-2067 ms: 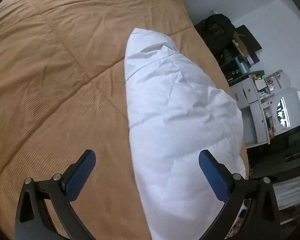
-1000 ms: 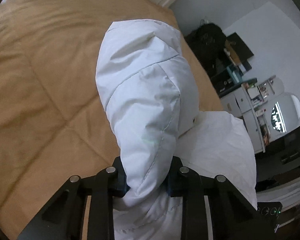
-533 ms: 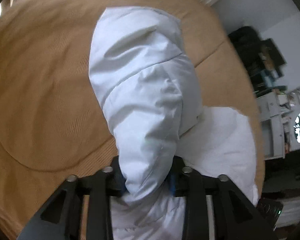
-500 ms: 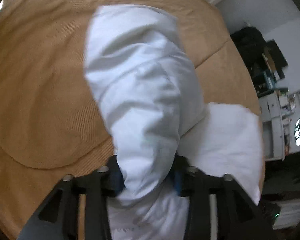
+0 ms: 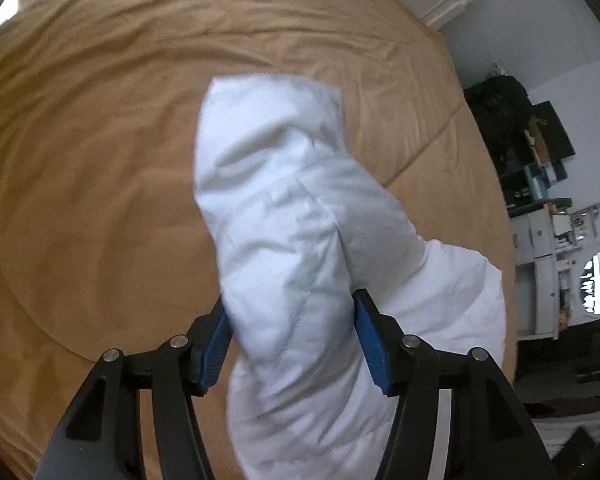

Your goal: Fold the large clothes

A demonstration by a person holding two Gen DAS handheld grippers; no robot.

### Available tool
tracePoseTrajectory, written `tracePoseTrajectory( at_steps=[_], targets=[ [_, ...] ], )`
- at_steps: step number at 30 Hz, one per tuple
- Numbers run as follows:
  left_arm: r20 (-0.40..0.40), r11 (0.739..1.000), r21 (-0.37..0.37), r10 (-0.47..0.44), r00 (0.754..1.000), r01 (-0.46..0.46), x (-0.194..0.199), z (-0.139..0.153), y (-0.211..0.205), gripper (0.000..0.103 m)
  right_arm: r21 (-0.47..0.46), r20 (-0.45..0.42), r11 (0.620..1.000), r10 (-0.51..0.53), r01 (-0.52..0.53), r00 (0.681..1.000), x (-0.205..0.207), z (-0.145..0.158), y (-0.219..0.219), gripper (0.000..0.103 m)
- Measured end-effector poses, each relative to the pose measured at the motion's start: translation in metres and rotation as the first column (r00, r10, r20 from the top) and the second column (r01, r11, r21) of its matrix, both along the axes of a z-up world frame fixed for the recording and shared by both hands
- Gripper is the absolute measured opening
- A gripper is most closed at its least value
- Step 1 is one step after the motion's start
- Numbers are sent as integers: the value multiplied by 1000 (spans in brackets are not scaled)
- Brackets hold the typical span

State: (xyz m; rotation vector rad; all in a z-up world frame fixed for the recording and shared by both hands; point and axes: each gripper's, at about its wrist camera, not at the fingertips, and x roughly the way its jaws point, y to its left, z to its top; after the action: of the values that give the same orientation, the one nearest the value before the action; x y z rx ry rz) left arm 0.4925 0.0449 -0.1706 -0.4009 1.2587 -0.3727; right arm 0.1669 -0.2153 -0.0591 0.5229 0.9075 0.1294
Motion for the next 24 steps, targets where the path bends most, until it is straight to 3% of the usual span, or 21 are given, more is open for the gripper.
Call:
tracePoseTrajectory(
  at_steps=[2, 4, 7, 9, 11, 12, 14, 15, 16, 17, 18, 20, 24],
  targets=[
    [37, 999, 30, 18, 999, -19, 9, 7, 5, 65, -47, 50, 997, 57, -55, 997, 20, 7, 21, 33],
    [50, 999, 50, 17, 999, -20, 26, 9, 2, 66, -63, 25, 986, 153, -151, 988, 49, -29, 11, 15],
    [71, 993, 115, 2, 997, -10, 48, -1, 10, 66, -78, -120, 970, 220, -230, 968, 71, -95, 24, 8],
    [74, 982, 190, -8, 997, -6, 70, -12, 0, 65, -107, -139, 968, 213, -229, 967, 69, -116, 26, 6],
    [78, 933, 360, -16, 997, -14, 95, -32, -13, 57, -114, -139, 966, 217, -234, 966, 65, -123, 21, 4],
    [60, 922, 387, -14, 998, -10, 107, -41, -19, 55, -100, -142, 968, 216, -231, 966, 64, -125, 17, 4],
    [36, 931, 364, -4, 999, -9, 118, -48, -11, 47, -61, -148, 974, 207, -218, 967, 68, -133, 11, 4],
    [48, 934, 357, -5, 999, -12, 121, -41, -8, 36, -54, -147, 975, 205, -214, 968, 68, -136, 8, 3],
    [81, 926, 377, -6, 997, -25, 123, -27, -5, 10, -53, -148, 976, 201, -211, 968, 69, -138, 7, 3],
    [116, 915, 401, -6, 993, -42, 125, -12, -2, 0, -61, -152, 976, 197, -208, 968, 70, -140, 7, 3],
    [158, 908, 412, 6, 987, -72, 125, 7, 5, 2, -69, -153, 975, 198, -210, 968, 69, -140, 7, 3],
    [172, 921, 381, 12, 985, -77, 114, 37, 17, 2, -84, -153, 974, 198, -212, 968, 74, -140, 17, 3],
    [157, 951, 307, -81, 984, 29, 55, 69, 8, 5, -47, -152, 977, 200, -209, 968, 76, -143, 11, 3]
  ],
)
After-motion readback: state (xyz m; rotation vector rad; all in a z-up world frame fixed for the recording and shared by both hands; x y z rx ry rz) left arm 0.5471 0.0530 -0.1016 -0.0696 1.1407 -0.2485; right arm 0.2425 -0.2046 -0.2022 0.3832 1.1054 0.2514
